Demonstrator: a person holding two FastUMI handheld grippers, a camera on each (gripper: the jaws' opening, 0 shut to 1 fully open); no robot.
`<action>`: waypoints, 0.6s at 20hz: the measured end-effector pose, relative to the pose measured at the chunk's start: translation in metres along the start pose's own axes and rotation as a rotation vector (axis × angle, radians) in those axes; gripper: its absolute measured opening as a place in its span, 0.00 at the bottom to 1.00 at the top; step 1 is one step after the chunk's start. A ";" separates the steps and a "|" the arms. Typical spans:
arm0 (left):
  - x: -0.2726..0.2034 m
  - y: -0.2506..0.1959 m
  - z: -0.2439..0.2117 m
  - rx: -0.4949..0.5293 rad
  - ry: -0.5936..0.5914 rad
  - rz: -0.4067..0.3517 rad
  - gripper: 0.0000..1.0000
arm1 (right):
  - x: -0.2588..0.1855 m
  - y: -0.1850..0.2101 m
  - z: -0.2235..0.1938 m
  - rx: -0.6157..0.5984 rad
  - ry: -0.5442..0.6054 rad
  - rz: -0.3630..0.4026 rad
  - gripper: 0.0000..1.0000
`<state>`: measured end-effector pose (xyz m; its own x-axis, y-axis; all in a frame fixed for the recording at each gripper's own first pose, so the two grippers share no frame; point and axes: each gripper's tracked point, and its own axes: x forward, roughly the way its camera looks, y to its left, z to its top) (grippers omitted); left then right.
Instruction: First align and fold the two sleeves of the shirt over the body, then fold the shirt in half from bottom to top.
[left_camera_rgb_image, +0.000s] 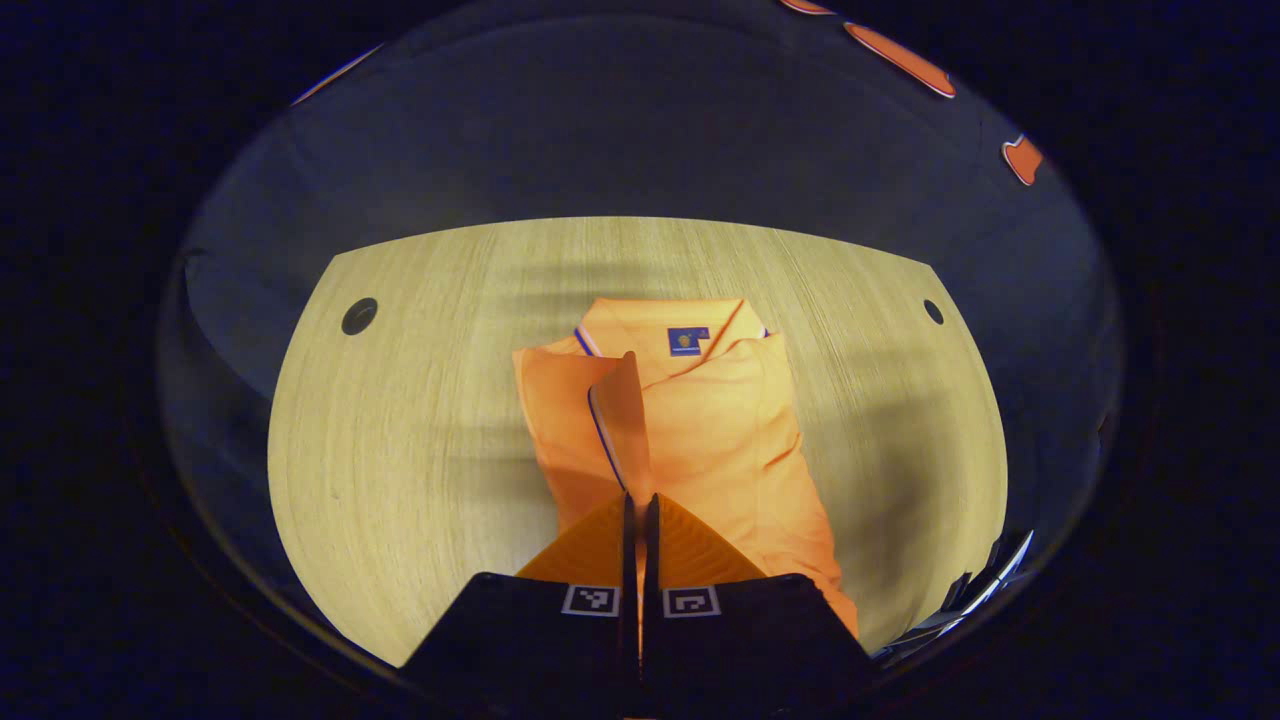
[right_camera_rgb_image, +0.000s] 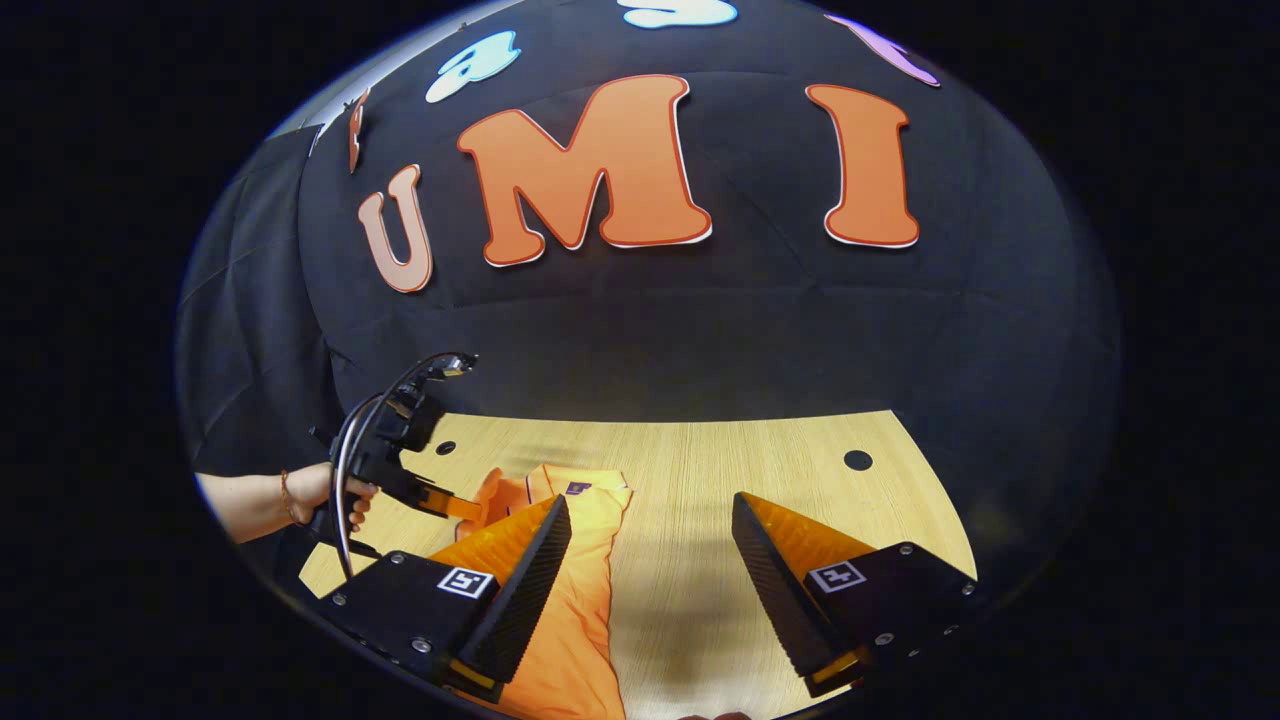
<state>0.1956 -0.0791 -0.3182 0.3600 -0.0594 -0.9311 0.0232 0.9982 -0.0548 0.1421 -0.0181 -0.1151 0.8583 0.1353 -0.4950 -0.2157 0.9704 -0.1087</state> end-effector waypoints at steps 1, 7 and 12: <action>0.002 -0.012 -0.006 0.009 0.008 -0.002 0.01 | 0.000 -0.003 -0.002 0.009 0.006 -0.003 0.99; 0.038 -0.054 -0.013 -0.006 0.054 -0.047 0.10 | -0.001 -0.015 -0.008 0.061 0.018 -0.009 0.99; 0.048 -0.050 -0.024 -0.097 0.083 -0.073 1.00 | 0.007 -0.016 -0.018 0.068 0.046 -0.008 0.99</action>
<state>0.1890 -0.1318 -0.3693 0.2818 -0.1353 -0.9499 -0.0458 0.9870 -0.1541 0.1433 -0.0361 -0.1320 0.8373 0.1202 -0.5333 -0.1757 0.9829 -0.0543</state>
